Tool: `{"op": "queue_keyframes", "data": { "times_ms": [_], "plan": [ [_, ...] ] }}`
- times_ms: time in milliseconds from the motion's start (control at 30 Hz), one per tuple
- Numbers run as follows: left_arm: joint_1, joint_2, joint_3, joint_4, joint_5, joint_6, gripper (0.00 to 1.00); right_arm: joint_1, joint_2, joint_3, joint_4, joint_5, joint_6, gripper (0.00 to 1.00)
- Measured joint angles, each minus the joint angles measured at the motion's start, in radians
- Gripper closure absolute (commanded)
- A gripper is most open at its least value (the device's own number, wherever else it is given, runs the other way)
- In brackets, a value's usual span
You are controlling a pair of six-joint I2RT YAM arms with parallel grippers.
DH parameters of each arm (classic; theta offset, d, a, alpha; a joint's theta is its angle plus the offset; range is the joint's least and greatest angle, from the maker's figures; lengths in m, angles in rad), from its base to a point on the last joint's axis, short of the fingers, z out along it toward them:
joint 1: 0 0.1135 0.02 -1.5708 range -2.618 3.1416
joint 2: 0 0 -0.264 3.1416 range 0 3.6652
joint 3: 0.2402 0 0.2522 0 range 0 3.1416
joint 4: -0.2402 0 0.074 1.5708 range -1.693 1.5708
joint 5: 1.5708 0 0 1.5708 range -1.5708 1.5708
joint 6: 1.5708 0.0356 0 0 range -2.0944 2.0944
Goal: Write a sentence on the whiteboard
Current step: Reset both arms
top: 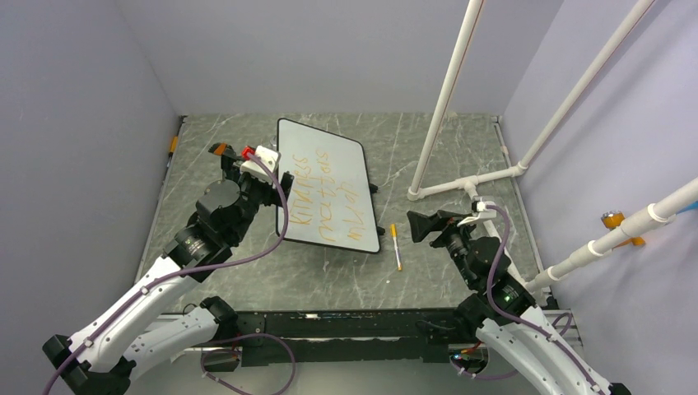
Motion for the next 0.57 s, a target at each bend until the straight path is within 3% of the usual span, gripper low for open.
{"op": "queue_keyframes", "data": {
  "times_ms": [567],
  "plan": [
    [0.000, -0.001, 0.000, 0.000, 0.000, 0.000, 0.01, 0.000, 0.028, 0.000, 0.005, 0.008, 0.000, 0.00]
  ]
}}
